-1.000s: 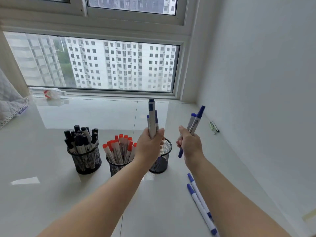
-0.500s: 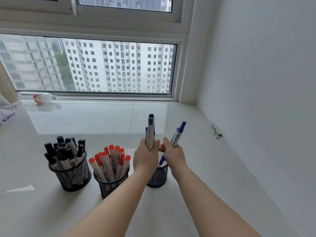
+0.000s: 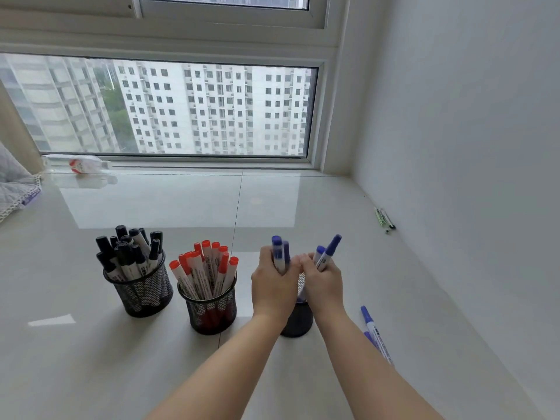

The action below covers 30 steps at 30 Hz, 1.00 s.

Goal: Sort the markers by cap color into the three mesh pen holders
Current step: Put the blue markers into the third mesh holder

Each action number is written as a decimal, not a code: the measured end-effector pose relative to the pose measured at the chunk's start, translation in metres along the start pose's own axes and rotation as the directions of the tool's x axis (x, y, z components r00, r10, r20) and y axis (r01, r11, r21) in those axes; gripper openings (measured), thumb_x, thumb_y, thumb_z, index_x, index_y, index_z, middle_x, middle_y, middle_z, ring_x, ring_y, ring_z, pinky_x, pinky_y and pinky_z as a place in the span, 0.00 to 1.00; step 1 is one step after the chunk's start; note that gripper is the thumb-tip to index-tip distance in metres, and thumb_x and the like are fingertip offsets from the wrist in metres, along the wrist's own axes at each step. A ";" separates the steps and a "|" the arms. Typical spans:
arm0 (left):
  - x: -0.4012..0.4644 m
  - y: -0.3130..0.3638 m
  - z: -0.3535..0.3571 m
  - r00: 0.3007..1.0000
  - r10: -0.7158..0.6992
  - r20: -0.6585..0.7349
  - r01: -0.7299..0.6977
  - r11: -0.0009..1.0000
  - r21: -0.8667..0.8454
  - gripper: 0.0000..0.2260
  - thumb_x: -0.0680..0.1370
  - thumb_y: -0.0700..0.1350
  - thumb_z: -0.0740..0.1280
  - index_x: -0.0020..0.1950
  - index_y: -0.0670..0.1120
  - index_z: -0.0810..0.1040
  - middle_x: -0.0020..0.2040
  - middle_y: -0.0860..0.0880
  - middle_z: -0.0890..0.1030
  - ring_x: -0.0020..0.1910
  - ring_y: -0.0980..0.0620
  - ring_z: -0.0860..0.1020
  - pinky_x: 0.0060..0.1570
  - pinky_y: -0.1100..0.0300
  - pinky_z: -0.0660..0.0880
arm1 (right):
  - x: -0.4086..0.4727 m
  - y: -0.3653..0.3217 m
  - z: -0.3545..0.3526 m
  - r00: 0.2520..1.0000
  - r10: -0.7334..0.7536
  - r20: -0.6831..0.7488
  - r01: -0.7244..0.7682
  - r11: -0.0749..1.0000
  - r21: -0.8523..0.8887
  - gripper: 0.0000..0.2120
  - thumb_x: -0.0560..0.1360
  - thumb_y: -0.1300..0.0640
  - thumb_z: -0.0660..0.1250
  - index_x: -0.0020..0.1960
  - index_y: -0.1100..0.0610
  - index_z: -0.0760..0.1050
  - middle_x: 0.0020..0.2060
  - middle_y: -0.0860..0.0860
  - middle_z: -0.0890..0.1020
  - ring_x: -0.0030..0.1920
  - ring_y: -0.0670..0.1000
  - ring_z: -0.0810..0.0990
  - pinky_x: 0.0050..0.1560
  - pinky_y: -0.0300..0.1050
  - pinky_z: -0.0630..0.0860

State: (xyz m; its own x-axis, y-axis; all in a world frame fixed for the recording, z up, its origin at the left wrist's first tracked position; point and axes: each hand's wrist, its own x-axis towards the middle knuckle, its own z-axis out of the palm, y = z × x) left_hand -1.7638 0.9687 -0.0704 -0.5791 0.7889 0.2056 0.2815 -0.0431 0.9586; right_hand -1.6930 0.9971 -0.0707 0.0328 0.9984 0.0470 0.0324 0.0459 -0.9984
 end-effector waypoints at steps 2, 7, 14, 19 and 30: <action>0.000 0.001 -0.001 1.000 0.004 -0.005 -0.005 0.999 -0.047 0.06 0.74 0.45 0.67 0.44 0.49 0.70 0.33 0.54 0.75 0.29 0.63 0.73 0.30 0.74 0.68 | 0.000 0.000 -0.002 1.000 -0.025 0.003 0.025 0.999 -0.034 0.12 0.75 0.58 0.64 0.33 0.56 0.69 0.29 0.49 0.73 0.32 0.48 0.71 0.37 0.42 0.70; -0.001 -0.002 -0.005 0.997 0.039 0.063 -0.040 0.999 0.020 0.08 0.75 0.47 0.67 0.39 0.54 0.69 0.32 0.54 0.76 0.29 0.60 0.73 0.30 0.73 0.68 | 0.001 0.002 -0.003 0.997 -0.078 0.015 0.080 0.990 -0.117 0.10 0.76 0.56 0.63 0.36 0.50 0.71 0.32 0.47 0.76 0.33 0.44 0.74 0.32 0.31 0.68; -0.009 0.015 -0.019 0.986 0.089 0.139 -0.110 0.982 0.154 0.13 0.75 0.44 0.67 0.59 0.52 0.72 0.54 0.52 0.78 0.52 0.54 0.75 0.51 0.64 0.71 | -0.003 -0.009 -0.028 0.994 -0.058 0.089 0.058 0.998 0.002 0.06 0.76 0.54 0.64 0.53 0.52 0.70 0.44 0.44 0.76 0.42 0.41 0.76 0.38 0.31 0.71; -0.044 0.037 -0.016 0.906 0.412 0.100 -0.423 0.864 0.271 0.16 0.74 0.41 0.67 0.62 0.47 0.73 0.65 0.51 0.71 0.67 0.52 0.65 0.64 0.63 0.60 | -0.008 -0.003 -0.082 0.991 -0.075 0.111 0.099 0.970 -0.222 0.04 0.78 0.54 0.60 0.51 0.51 0.72 0.47 0.47 0.78 0.48 0.46 0.77 0.47 0.37 0.70; -0.120 -0.010 0.037 0.943 -0.017 0.333 -0.153 0.866 0.476 0.14 0.76 0.51 0.63 0.59 0.48 0.70 0.56 0.51 0.72 0.58 0.51 0.68 0.56 0.62 0.65 | -0.038 0.037 -0.154 0.996 0.053 0.076 0.015 0.720 -0.694 0.09 0.75 0.53 0.63 0.55 0.52 0.73 0.52 0.49 0.75 0.52 0.48 0.74 0.49 0.41 0.71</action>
State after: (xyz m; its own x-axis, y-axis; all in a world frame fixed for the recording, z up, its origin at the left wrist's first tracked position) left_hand -1.6683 0.8970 -0.1116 -0.2959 0.9486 0.1119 0.6967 0.1342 0.7047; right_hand -1.5396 0.9561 -0.1047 -0.0414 0.9991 -0.0081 0.7170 0.0240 -0.6967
